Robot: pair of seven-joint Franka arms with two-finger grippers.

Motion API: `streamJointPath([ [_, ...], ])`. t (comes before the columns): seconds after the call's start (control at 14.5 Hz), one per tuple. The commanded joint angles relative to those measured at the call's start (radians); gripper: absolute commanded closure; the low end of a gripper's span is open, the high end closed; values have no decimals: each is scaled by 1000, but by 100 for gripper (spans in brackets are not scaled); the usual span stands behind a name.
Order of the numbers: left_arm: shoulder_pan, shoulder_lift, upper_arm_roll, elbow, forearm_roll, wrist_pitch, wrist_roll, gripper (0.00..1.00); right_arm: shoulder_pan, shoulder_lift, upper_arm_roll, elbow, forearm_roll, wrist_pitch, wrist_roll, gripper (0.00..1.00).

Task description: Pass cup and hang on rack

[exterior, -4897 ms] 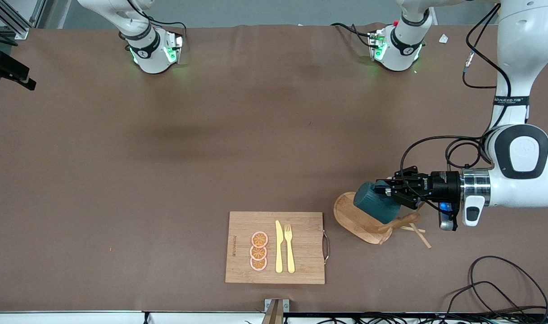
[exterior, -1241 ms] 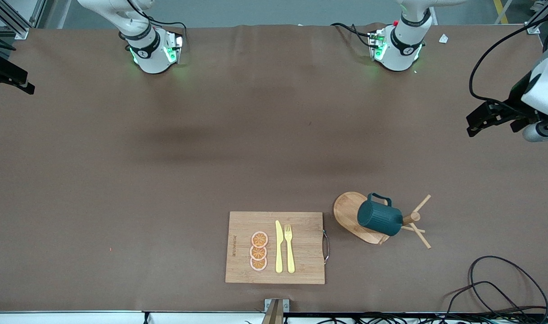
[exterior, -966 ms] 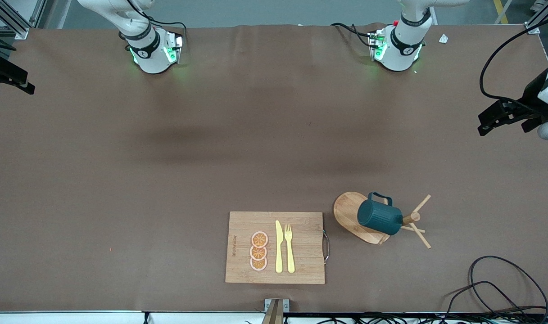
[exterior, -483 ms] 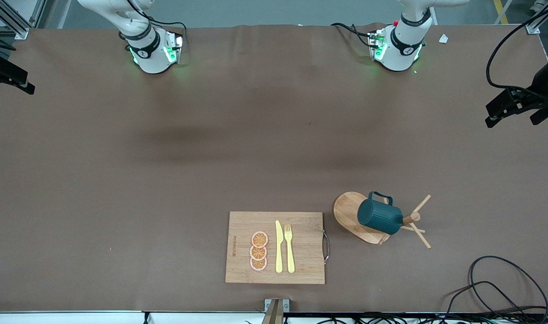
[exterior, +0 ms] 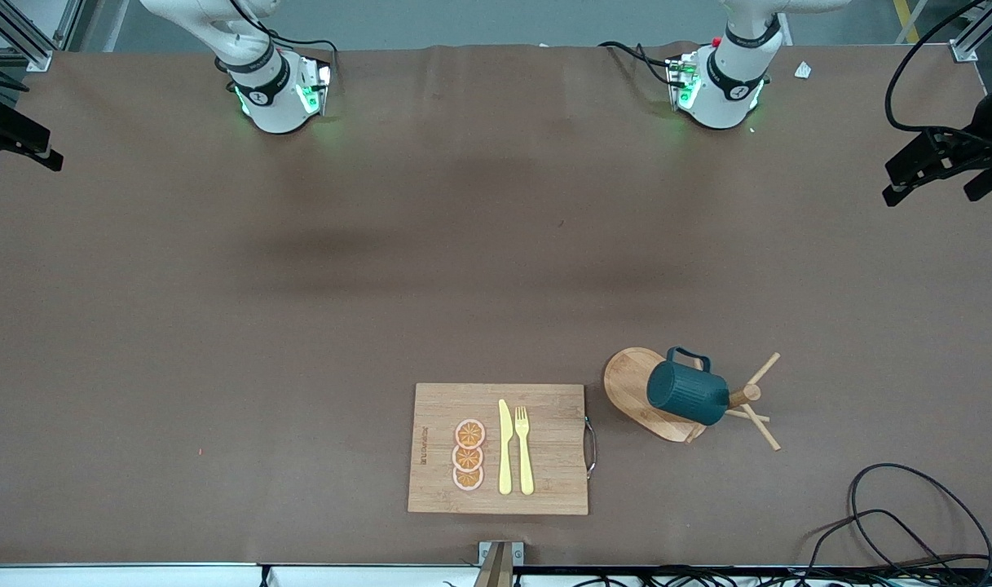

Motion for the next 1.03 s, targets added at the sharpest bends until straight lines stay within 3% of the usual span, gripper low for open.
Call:
streamJointPath([
  [0.0, 12, -11, 6, -16, -44, 5, 10, 0, -2, -11, 2, -14, -11, 4, -11, 0],
  [0.34, 4, -3, -11, -6, 19, -1, -3, 0, -2, -11, 2, -14, -11, 4, -11, 0],
  [0.97, -3, 21, -28, 23, 22, 1, 8, 0, -2, -11, 2, -14, -11, 4, -11, 0],
])
